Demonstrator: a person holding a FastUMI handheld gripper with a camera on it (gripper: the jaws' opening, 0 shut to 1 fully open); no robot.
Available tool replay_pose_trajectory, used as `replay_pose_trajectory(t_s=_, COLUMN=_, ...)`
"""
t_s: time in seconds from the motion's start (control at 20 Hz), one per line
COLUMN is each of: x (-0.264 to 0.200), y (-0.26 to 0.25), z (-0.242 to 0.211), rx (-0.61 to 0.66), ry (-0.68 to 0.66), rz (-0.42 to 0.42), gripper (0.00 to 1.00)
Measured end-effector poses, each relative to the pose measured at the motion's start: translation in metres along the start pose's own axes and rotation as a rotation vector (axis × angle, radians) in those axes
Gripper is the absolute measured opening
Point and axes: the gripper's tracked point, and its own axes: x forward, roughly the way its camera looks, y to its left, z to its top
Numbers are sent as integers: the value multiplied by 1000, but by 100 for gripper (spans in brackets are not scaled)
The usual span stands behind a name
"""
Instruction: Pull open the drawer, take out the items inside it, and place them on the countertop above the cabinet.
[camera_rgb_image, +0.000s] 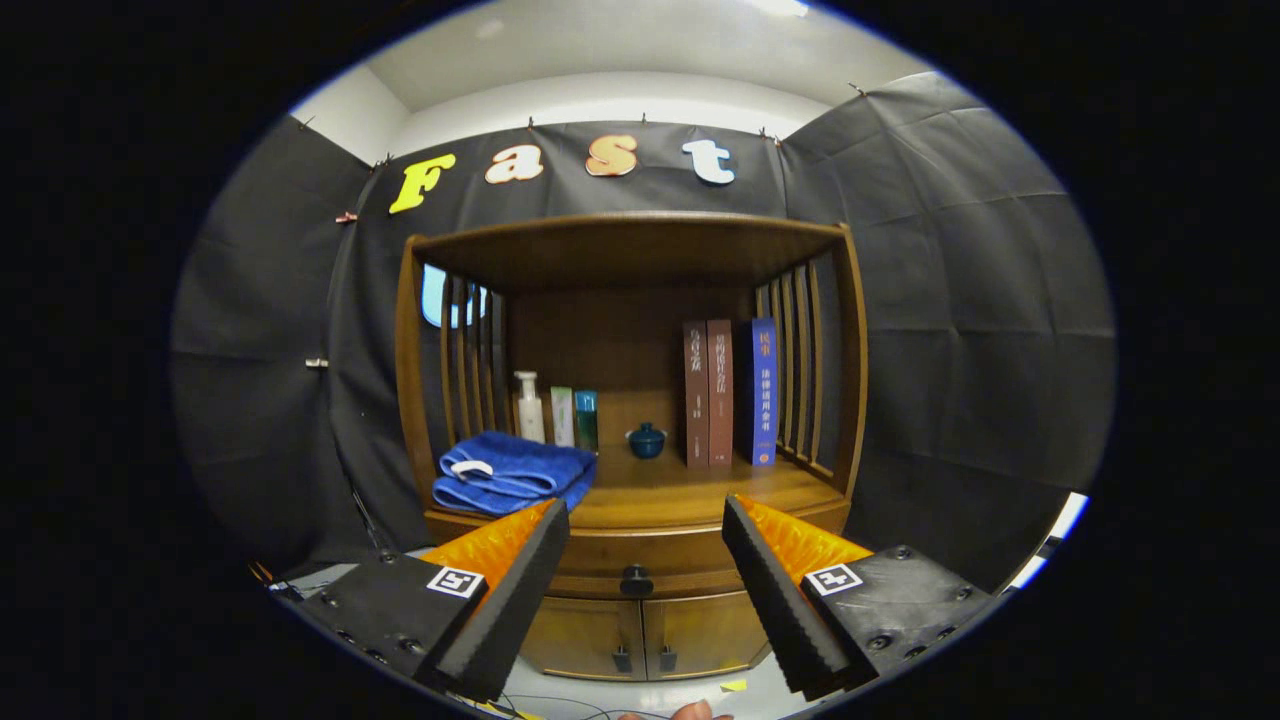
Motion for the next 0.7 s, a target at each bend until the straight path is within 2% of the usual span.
replay_pose_trajectory(t_s=0.35, x=60, y=-16, z=-96, rx=28, ry=157, rz=-10, gripper=100)
replay_pose_trajectory(t_s=0.7, x=123, y=5, z=-167, rx=28, ry=281, rz=32, gripper=100)
